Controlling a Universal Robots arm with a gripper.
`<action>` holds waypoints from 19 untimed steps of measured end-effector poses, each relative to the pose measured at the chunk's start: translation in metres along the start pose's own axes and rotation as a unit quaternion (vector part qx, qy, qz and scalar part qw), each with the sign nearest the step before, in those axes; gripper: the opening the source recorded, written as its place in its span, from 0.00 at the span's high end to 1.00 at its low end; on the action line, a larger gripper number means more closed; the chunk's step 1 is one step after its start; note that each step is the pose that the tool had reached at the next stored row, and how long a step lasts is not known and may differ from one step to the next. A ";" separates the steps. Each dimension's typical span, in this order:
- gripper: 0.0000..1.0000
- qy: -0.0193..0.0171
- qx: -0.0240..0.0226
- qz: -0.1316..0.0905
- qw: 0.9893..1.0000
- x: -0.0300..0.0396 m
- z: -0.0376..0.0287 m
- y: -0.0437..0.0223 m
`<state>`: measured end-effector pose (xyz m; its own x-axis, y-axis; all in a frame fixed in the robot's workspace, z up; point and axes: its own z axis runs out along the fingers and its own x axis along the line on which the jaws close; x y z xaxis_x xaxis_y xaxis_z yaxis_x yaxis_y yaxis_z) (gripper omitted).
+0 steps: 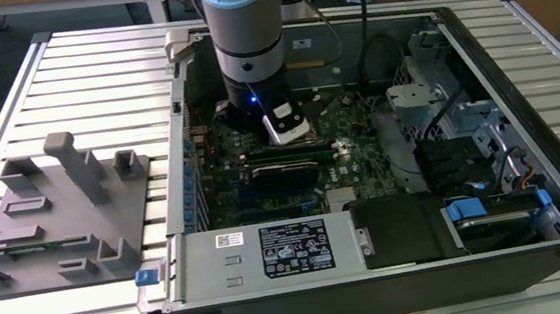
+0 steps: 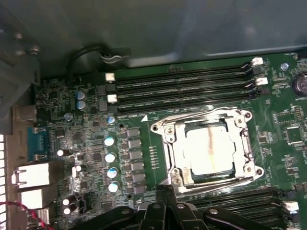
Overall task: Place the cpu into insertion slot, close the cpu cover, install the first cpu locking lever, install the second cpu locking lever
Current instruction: 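Install the second cpu locking lever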
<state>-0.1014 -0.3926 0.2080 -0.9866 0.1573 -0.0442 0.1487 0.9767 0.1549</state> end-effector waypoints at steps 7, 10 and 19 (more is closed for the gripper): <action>0.90 0.000 0.000 0.000 1.000 0.0017 0.0018 0.0109; 0.90 0.000 0.000 0.000 1.000 0.0026 0.0029 0.0170; 0.90 -0.001 0.004 0.000 1.000 -0.0056 0.0052 0.0275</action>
<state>-0.0915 -0.3658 0.2073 -0.9865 0.1570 -0.0455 0.1488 0.9778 0.1476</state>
